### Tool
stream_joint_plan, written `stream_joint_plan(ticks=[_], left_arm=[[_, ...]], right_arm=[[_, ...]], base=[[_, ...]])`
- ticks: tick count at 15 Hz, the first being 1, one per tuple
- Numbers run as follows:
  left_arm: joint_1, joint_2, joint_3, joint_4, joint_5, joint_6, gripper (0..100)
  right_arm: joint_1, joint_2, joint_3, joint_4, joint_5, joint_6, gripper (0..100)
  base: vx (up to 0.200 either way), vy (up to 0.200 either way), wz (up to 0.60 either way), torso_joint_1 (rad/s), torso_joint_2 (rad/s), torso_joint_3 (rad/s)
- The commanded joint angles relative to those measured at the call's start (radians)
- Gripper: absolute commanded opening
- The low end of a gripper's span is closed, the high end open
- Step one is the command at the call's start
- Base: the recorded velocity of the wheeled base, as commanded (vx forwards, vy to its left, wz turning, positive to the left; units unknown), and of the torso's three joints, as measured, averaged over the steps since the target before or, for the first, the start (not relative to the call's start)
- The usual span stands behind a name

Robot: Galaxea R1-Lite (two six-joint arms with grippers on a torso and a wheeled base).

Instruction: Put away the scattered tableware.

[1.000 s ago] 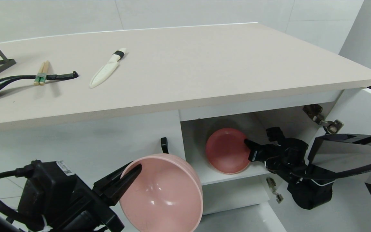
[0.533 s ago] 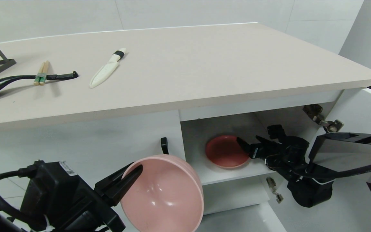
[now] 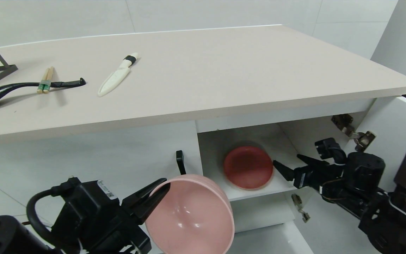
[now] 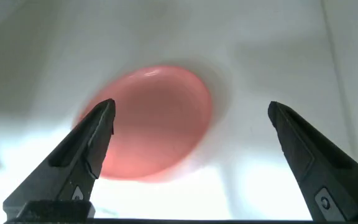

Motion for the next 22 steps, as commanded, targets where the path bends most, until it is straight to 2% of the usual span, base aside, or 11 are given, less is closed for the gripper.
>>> stream_joint_plan(ticks=[1,5,8,11,13,14,16,18,20,22], left_arm=[[-0.037,0.044,-0.027,-0.001,0.012,0.012,0],[-0.080,0.174,-0.169,-0.001,0.036,0.028,0],[-0.112,0.307,-0.336,-0.001,0.052,0.028,0],[-0.133,0.390,-0.416,-0.001,0.061,0.039,0],[-0.133,0.462,-0.487,-0.001,0.070,0.080,0],[-0.133,0.498,-0.524,-0.001,0.096,0.085,0],[-0.132,0.585,-0.654,-0.001,0.165,0.085,0],[-0.132,0.654,-0.775,-0.001,0.190,0.085,0],[-0.132,0.685,-0.824,-0.001,0.219,0.085,0],[-0.130,0.692,-0.832,-0.001,0.224,0.085,0]], right_arm=[[0.028,-0.240,0.196,-0.001,0.001,-0.007,100],[0.047,-0.373,0.336,-0.001,0.001,-0.047,100],[0.045,-0.396,0.393,-0.001,0.001,-0.114,100],[0.042,-0.413,0.385,-0.001,0.001,-0.120,100],[0.042,-0.427,0.385,-0.001,-0.001,-0.120,100],[0.042,-0.441,0.376,-0.001,-0.001,-0.120,100],[0.042,-0.468,0.364,-0.001,-0.001,-0.119,100],[0.041,-0.487,0.365,-0.001,-0.004,-0.117,100],[0.036,-0.501,0.362,-0.001,-0.004,-0.117,100],[0.036,-0.494,0.345,-0.001,-0.004,-0.117,100]], base=[[0.000,0.000,0.00,0.000,0.00,0.000],[0.000,0.000,0.00,0.000,0.00,0.000],[0.000,0.000,0.00,0.000,0.00,0.000],[0.000,0.000,0.00,0.000,0.00,0.000],[0.000,0.000,0.00,0.000,0.00,0.000],[0.000,0.000,0.00,0.000,0.00,0.000],[0.000,0.000,0.00,0.000,0.00,0.000],[0.000,0.000,0.00,0.000,0.00,0.000],[0.000,0.000,0.00,0.000,0.00,0.000],[0.000,0.000,0.00,0.000,0.00,0.000]])
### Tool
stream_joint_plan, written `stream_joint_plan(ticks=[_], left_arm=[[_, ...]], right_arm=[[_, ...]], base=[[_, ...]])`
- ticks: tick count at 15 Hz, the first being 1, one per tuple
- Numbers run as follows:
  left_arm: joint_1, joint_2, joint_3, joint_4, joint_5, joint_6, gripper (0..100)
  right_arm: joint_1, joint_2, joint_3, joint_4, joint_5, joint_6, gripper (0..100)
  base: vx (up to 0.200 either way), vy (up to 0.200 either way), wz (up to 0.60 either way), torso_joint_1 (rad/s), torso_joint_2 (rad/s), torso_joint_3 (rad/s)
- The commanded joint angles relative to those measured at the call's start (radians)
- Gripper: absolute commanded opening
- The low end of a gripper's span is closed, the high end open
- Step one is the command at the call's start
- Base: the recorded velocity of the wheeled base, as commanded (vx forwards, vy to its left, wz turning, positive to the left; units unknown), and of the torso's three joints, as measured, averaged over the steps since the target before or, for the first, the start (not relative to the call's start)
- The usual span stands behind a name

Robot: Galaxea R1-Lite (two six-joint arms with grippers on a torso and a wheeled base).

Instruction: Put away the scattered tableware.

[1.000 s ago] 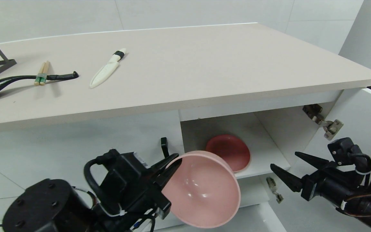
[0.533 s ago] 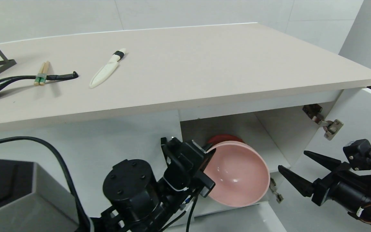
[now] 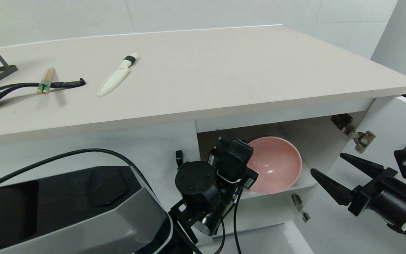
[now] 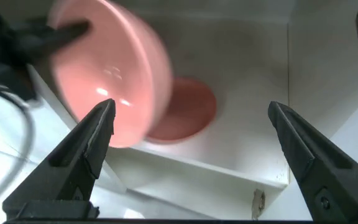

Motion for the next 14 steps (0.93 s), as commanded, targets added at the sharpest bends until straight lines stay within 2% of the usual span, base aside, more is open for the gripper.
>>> stream_joint_plan(ticks=[1,5,10,14], left_arm=[[0.000,0.029,-0.016,-0.001,0.002,-0.002,0],[-0.006,-0.010,-0.022,-0.001,0.002,-0.002,0],[-0.028,-0.026,-0.022,-0.001,0.000,-0.002,0],[-0.031,-0.026,-0.024,-0.001,0.000,-0.002,0]], right_arm=[[0.001,0.009,-0.017,-0.001,0.001,0.000,100],[-0.005,0.101,-0.034,-0.001,0.001,0.000,100],[-0.025,0.196,-0.127,-0.001,-0.001,0.001,100],[-0.012,0.190,-0.153,-0.001,-0.001,0.003,100]], base=[[0.000,0.000,0.00,0.000,0.00,0.000],[0.000,0.000,0.00,0.000,0.00,0.000],[0.000,0.000,0.00,0.000,0.00,0.000],[0.000,0.000,0.00,0.000,0.00,0.000]])
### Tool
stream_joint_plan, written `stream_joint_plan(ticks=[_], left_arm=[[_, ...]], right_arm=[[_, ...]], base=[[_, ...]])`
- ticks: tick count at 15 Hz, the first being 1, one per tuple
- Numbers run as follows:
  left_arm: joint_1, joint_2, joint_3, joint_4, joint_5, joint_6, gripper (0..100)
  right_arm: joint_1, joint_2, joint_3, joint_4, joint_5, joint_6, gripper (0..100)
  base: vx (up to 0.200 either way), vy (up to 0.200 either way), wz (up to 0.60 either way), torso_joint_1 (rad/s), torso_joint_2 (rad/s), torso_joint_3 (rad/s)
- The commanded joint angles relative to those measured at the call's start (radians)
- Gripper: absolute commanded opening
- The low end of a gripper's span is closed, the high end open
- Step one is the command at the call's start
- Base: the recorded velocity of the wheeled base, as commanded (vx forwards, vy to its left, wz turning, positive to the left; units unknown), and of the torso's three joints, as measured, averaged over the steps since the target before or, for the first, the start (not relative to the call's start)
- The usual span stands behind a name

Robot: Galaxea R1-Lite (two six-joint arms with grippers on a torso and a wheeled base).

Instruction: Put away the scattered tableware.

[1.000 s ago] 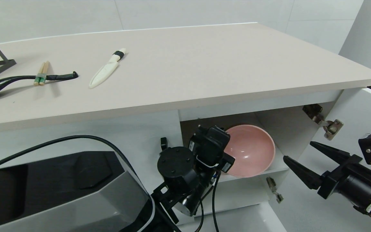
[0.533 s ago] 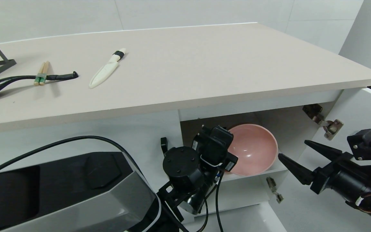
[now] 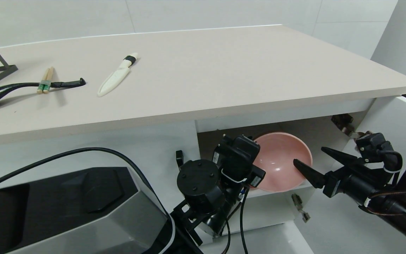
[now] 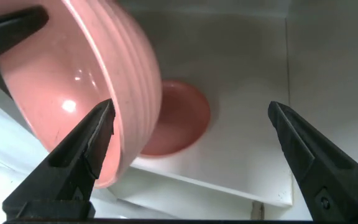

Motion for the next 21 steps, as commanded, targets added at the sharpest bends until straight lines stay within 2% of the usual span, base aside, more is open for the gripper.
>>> stream_joint_plan(ticks=[1,4,5,13,14,17,18,20,21], left_arm=[[0.000,-0.006,0.000,-0.001,0.000,0.000,0],[0.000,-0.004,-0.025,-0.001,0.000,0.000,0],[0.000,-0.003,-0.028,-0.001,0.000,-0.001,0],[-0.011,0.003,-0.025,-0.001,0.000,-0.001,0],[-0.016,0.003,-0.022,-0.001,0.000,-0.003,100],[-0.048,-0.007,0.010,-0.001,0.002,-0.003,100],[-0.051,-0.030,0.053,-0.001,0.002,-0.007,100],[-0.054,-0.058,0.087,-0.001,0.002,-0.040,100],[-0.062,-0.096,0.121,-0.001,0.002,-0.087,100]], right_arm=[[0.008,0.007,-0.004,-0.001,0.001,0.000,100],[0.023,0.010,-0.001,-0.001,0.001,0.000,100],[0.039,0.010,-0.001,-0.001,0.001,0.000,0],[0.059,0.010,-0.002,-0.001,0.001,0.001,0],[0.059,0.010,-0.002,-0.001,0.001,0.001,0],[0.057,0.013,-0.001,-0.001,0.001,0.001,0],[0.057,0.013,0.001,-0.001,0.001,0.001,0],[0.057,0.013,0.008,-0.001,0.001,0.001,0],[0.057,0.020,0.015,-0.001,0.001,0.001,0]], base=[[0.000,0.000,0.00,0.000,0.00,0.000],[0.000,0.000,0.00,0.000,0.00,0.000],[0.000,0.000,0.00,0.000,0.00,0.000],[0.000,0.000,0.00,0.000,0.00,0.000],[0.000,0.000,0.00,0.000,0.00,0.000],[0.000,0.000,0.00,0.000,0.00,0.000],[0.000,0.000,0.00,0.000,0.00,0.000],[0.000,0.000,0.00,0.000,0.00,0.000],[0.000,0.000,0.00,0.000,0.00,0.000]])
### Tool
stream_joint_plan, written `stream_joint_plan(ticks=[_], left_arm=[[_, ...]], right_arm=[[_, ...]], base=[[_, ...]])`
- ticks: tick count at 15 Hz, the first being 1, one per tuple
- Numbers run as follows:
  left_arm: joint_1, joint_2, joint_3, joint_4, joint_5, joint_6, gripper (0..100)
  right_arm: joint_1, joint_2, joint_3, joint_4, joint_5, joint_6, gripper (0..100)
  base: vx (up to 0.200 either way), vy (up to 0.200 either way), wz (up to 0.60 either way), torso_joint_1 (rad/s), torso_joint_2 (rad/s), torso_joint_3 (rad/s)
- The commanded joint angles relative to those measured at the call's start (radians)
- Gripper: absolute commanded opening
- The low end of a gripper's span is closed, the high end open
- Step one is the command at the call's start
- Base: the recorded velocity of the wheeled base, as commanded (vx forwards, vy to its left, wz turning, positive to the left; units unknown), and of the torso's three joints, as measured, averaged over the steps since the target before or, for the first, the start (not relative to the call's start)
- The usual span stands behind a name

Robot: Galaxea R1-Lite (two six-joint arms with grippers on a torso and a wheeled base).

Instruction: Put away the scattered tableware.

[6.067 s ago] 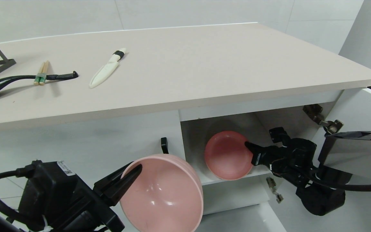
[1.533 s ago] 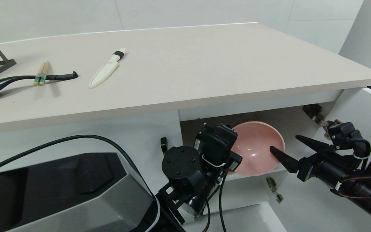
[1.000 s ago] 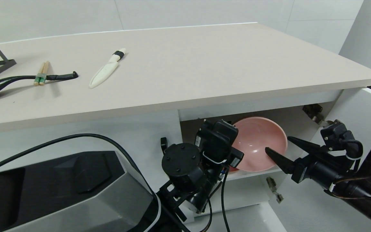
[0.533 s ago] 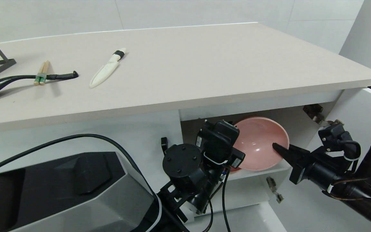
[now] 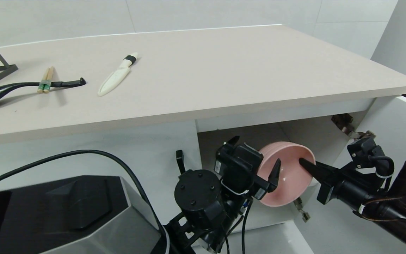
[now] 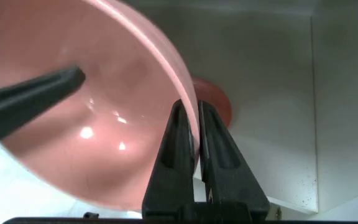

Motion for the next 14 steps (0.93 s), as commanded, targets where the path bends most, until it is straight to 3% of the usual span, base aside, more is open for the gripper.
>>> stream_joint_plan(ticks=[1,2,3,5,9,10,11,12,14], left_arm=[[-0.019,-0.089,0.079,-0.001,-0.001,-0.045,100],[-0.027,-0.110,0.105,-0.001,-0.001,-0.057,100],[-0.039,-0.142,0.158,-0.001,-0.004,-0.109,100],[-0.042,-0.195,0.224,-0.001,-0.004,-0.169,100],[-0.110,-0.310,0.346,-0.001,-0.011,-0.225,100],[-0.134,-0.363,0.433,-0.001,-0.026,-0.237,100],[-0.136,-0.391,0.488,-0.001,-0.046,-0.237,100],[-0.131,-0.468,0.645,-0.001,-0.172,-0.234,100],[-0.082,-0.558,0.767,-0.001,-0.231,-0.232,100]], right_arm=[[0.000,0.011,0.009,-0.001,-0.002,0.000,0],[0.000,0.011,0.011,-0.001,-0.002,0.000,0],[-0.001,0.015,0.012,-0.001,-0.002,0.000,0],[-0.001,0.023,0.012,-0.001,-0.002,-0.001,0],[-0.005,0.034,0.014,-0.001,-0.002,-0.001,0],[-0.005,0.043,0.014,-0.001,-0.002,-0.001,0],[-0.005,0.044,0.014,-0.001,-0.002,-0.001,0],[-0.005,0.050,0.016,-0.001,-0.002,-0.001,0],[-0.005,0.052,0.017,-0.001,-0.002,-0.001,0]], base=[[0.000,0.000,0.00,0.000,0.00,0.000],[0.000,0.000,0.00,0.000,0.00,0.000],[0.000,0.000,0.00,0.000,0.00,0.000],[0.000,0.000,0.00,0.000,0.00,0.000],[0.000,0.000,0.00,0.000,0.00,0.000],[0.000,0.000,0.00,0.000,0.00,0.000],[0.000,0.000,0.00,0.000,0.00,0.000],[0.000,0.000,0.00,0.000,0.00,0.000],[0.000,0.000,0.00,0.000,0.00,0.000]])
